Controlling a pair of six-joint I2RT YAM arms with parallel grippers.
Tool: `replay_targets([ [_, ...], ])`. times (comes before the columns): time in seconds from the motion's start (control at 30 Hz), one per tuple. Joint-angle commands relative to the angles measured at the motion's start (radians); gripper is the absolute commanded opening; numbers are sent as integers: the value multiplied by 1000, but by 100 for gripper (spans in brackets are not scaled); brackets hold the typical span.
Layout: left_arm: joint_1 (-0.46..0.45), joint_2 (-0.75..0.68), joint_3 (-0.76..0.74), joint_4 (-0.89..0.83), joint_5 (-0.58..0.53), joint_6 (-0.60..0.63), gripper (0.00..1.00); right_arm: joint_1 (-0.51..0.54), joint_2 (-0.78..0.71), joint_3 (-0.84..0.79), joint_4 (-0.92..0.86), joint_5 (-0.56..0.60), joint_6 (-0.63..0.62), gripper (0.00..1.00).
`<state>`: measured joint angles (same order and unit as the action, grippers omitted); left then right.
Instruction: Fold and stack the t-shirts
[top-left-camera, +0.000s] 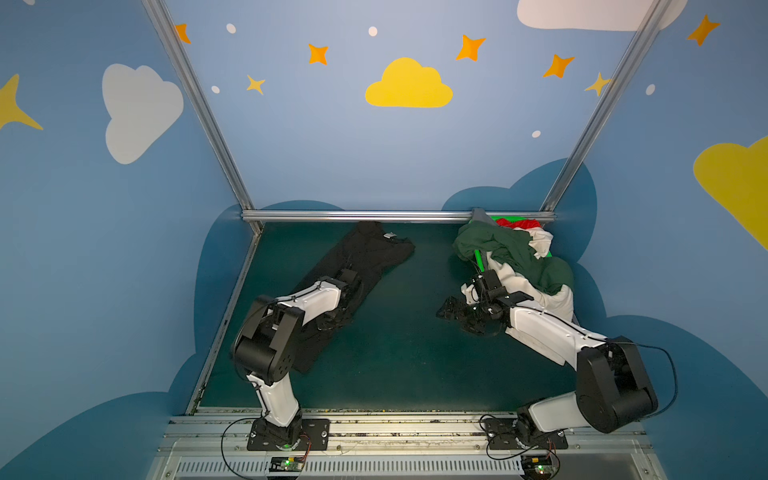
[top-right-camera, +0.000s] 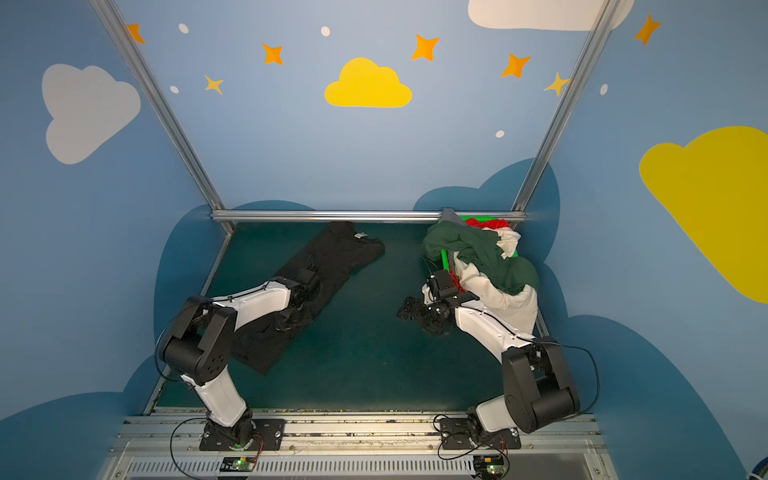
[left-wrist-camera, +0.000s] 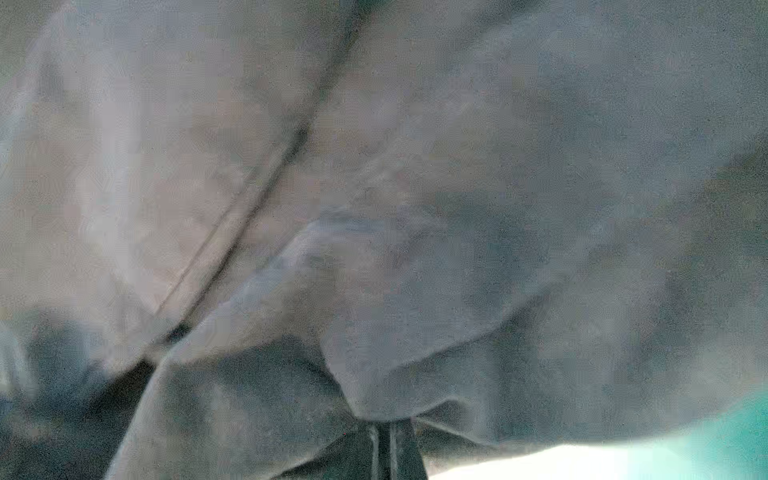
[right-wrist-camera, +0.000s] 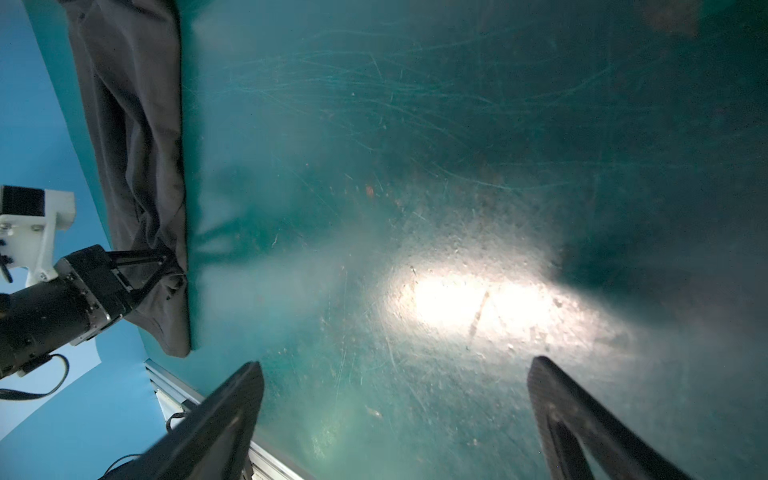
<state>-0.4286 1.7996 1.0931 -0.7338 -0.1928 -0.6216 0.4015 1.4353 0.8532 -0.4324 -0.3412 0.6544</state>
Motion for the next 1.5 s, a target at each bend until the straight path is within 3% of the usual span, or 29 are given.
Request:
replay_targets([
  [0.0, -113, 96, 35, 117, 266, -67, 4, -3, -55, -34, -19, 33, 7, 97],
  [0.07, -148, 116, 57, 187, 344, -113, 4, -4, -93, -56, -26, 61, 11, 97],
  [0.23, -239, 177, 205, 207, 330, -166, 4, -28, -201, -117, -63, 144, 26, 97],
  [0.27, -257, 193, 249, 203, 330, -169, 10, -32, -216, -128, -66, 155, 32, 97],
  [0.4, -307, 269, 465, 130, 349, -147, 56, -43, -261, -152, -110, 173, 21, 97],
  [0.5, -306, 230, 464, 139, 332, -145, 80, -42, -288, -155, -130, 148, -9, 97],
  [0.63, -290, 112, 395, 137, 256, -135, 94, -32, -315, -176, -82, 81, -6, 96],
  [0.87, -264, -170, 123, 163, 135, -191, 100, 91, -234, -217, 53, 11, 42, 94],
  [1.13, -234, -484, -244, 173, 96, -283, 100, 236, -64, -197, 189, -39, 90, 72],
  [1.3, -231, -639, -450, 240, 131, -341, 93, 300, 41, -187, 234, -47, 112, 68],
  [1.47, -229, -656, -564, 348, 208, -345, 82, 374, 99, -141, 263, -25, 138, 66],
])
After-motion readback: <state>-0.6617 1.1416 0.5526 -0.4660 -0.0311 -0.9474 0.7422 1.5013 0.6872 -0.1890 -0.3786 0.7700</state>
